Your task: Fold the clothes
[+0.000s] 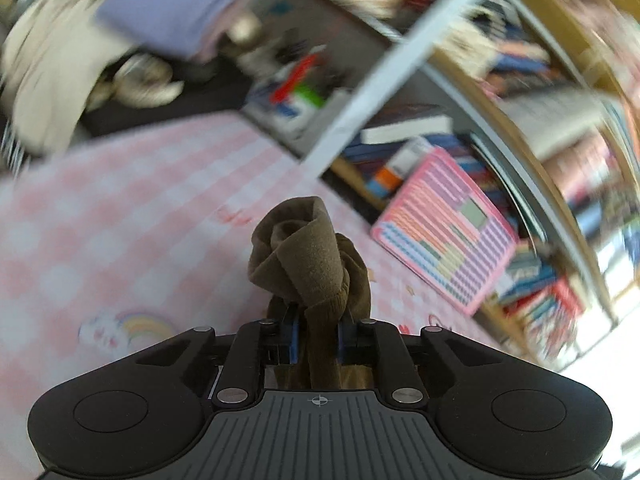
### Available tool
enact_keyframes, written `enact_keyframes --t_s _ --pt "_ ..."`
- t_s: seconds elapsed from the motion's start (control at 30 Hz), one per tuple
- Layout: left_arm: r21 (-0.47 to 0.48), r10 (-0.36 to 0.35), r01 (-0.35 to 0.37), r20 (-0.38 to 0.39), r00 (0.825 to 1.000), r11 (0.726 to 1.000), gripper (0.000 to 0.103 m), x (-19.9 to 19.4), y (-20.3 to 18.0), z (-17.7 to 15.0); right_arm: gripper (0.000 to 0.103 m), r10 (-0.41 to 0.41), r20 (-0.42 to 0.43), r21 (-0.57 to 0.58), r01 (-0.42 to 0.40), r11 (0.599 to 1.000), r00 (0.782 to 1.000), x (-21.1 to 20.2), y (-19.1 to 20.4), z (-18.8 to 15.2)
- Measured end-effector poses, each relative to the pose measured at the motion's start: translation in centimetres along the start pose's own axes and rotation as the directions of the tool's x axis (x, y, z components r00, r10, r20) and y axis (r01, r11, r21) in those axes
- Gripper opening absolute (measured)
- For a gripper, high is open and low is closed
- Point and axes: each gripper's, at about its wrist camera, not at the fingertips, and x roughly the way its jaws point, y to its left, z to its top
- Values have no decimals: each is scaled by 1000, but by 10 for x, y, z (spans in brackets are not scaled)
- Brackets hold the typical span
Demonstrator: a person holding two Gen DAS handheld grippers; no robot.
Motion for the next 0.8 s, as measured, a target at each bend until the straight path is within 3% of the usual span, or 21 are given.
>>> enact_keyframes --t_s 0.1,0.23,0.4,0.57,0.7,0.77,0.8 --pt "136 29 -32 19 999 990 15 -5 -30 0 60 60 60 38 -62 997 996 -15 -21 -1" --pt "286 73 -84 49 996 955 15 -11 -72 -7 61 85 92 58 -90 994 992 -35 -65 -12" --pt "461 126 -145 72 989 876 15 -15 -126 -21 61 125 86 141 -136 981 989 -55 -123 -39" --pt "617 193 -194 68 979 763 16 -8 -175 -48 61 147 75 189 -159 969 986 -67 -167 -60" --pt "708 274 -223 43 961 671 26 10 -206 -81 61 163 73 204 -175 963 984 -71 -191 -73" --pt "723 309 -210 -5 951 658 33 22 -215 -99 61 171 70 210 -182 961 983 -74 -202 -80" --pt "721 314 -192 -37 949 666 46 27 -217 -108 61 174 67 214 -184 959 983 -75 -207 -83"
